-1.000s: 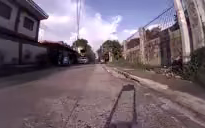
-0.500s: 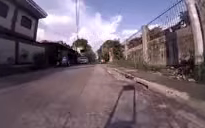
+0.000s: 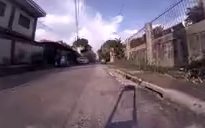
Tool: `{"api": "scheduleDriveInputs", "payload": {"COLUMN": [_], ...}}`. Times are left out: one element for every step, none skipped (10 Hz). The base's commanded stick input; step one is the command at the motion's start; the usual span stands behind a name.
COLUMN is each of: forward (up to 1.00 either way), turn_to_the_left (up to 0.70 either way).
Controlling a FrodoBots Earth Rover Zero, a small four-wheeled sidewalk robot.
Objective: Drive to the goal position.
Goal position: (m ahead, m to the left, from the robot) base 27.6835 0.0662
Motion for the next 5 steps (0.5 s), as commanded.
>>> {"api": "scheduleDriveInputs", "payload": {"forward": [1.00,1.00,1.00,1.00,1.00], "turn_to_the_left": [0.00,0.00,0.00,0.00,0.00]}}
